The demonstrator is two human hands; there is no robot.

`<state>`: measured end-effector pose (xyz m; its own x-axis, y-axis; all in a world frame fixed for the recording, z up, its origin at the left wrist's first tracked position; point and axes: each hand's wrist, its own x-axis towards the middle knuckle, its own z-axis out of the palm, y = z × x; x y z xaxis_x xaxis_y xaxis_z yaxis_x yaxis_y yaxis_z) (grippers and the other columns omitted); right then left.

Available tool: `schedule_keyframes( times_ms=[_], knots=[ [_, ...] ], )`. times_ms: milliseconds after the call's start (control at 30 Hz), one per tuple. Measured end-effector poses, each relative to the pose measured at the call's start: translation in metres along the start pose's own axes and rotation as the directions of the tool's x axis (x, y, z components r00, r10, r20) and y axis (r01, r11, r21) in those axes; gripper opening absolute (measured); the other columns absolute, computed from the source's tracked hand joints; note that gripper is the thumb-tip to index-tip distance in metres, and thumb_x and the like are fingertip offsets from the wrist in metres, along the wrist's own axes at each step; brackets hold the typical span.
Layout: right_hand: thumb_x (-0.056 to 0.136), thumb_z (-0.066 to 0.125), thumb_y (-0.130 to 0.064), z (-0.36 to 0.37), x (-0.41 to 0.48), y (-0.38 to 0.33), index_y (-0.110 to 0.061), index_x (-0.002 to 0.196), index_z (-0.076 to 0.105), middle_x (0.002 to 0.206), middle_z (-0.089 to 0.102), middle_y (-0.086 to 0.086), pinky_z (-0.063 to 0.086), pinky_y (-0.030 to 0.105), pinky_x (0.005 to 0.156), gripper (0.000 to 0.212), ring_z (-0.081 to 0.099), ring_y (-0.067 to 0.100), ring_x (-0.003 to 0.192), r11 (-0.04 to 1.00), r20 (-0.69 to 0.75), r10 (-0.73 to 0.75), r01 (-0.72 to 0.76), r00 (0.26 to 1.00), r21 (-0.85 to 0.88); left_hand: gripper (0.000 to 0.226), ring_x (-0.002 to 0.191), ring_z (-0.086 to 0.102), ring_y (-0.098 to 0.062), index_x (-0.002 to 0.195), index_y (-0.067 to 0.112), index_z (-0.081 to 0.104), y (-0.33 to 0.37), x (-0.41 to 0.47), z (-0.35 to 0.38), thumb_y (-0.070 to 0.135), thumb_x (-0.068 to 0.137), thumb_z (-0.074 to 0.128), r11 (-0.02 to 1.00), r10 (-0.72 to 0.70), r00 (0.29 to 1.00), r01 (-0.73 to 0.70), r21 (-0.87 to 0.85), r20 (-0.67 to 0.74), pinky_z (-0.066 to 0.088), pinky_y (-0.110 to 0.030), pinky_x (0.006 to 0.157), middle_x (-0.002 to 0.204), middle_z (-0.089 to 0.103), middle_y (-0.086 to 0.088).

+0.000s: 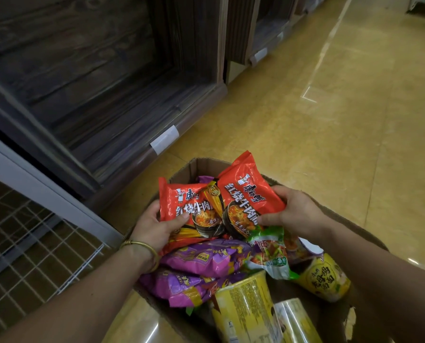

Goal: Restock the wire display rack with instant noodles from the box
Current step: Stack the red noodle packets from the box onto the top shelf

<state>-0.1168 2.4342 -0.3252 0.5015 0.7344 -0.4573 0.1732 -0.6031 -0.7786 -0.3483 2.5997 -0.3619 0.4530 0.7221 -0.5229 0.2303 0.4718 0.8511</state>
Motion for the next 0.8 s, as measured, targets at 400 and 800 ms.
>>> schedule_keyframes(
  times_ms=[400,800],
  knots=[
    [0.064,0.087,-0.002,0.003,-0.007,0.003,-0.008,0.118,0.059,0.101,0.075,0.008,0.06,0.032,0.064,0.061,0.075,0.026,0.083,0.912,-0.132,0.068,-0.008,0.989,0.409,0.08,0.093,0.072,-0.03,0.113,0.028,0.059,-0.002,0.0,-0.009,0.008,0.045,0.095,0.997,-0.073,0.997,0.073,-0.01,0.004,0.057,-0.051,0.085,0.104,0.074,-0.007],
    [0.075,0.081,0.004,0.031,-0.01,-0.002,-0.024,0.102,0.053,0.099,0.072,-0.005,0.055,0.021,0.072,0.047,0.069,0.003,0.083,0.888,-0.248,0.055,0.066,0.967,0.455,0.08,0.095,0.071,-0.041,0.118,0.01,0.062,0.001,-0.007,-0.008,0.006,0.045,0.094,0.983,-0.137,0.988,0.145,-0.112,0.076,0.053,-0.059,0.089,0.102,0.074,-0.019]
  ],
)
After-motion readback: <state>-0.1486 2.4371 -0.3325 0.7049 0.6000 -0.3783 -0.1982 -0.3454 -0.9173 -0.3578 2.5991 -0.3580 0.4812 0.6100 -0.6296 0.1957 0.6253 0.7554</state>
